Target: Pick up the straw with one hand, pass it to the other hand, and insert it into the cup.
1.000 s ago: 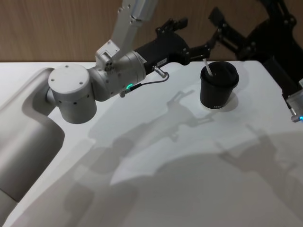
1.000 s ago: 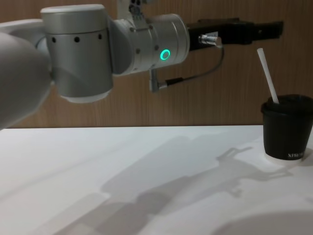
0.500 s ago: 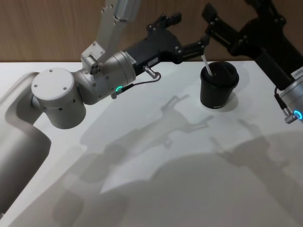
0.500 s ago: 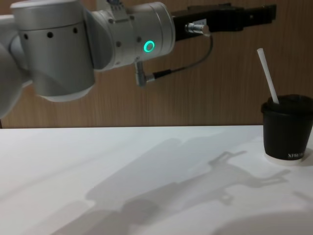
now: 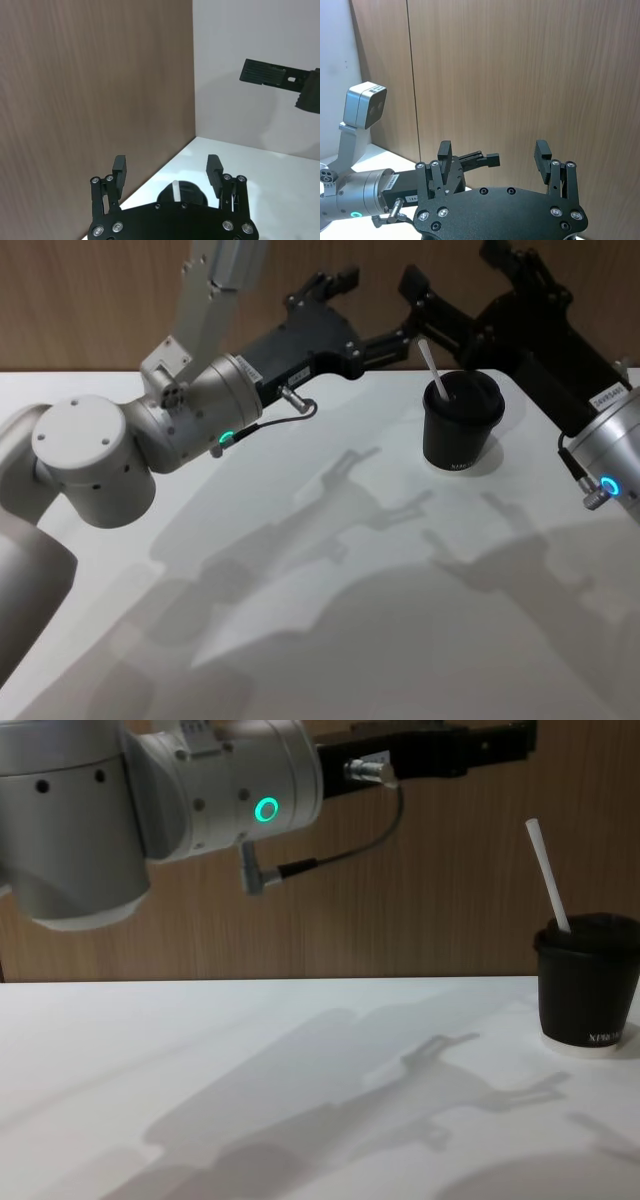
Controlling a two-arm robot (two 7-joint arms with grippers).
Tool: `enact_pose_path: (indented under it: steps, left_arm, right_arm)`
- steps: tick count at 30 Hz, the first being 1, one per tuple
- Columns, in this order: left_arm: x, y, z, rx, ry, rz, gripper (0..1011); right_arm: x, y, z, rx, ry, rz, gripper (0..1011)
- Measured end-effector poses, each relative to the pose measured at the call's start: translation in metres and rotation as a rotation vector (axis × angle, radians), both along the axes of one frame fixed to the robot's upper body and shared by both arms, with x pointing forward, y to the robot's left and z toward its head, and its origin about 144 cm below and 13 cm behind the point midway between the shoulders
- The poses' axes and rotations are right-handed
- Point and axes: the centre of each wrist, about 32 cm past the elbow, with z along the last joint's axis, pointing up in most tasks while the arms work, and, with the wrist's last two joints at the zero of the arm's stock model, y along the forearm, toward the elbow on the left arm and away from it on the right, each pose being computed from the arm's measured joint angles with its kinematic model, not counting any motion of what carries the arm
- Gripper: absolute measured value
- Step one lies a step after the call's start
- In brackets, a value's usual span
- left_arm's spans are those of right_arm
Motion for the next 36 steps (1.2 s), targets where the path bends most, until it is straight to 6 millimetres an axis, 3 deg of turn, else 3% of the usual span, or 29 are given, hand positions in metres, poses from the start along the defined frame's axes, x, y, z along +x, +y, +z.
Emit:
enact_pose_path:
  steps: [36]
  left_arm:
    - [-0.019,0.018,0.004,0.025,0.011,0.092,1003]
  right_arm:
    - [0.003,0.007,-0.003,-0.009,0.010,-0.070,1001]
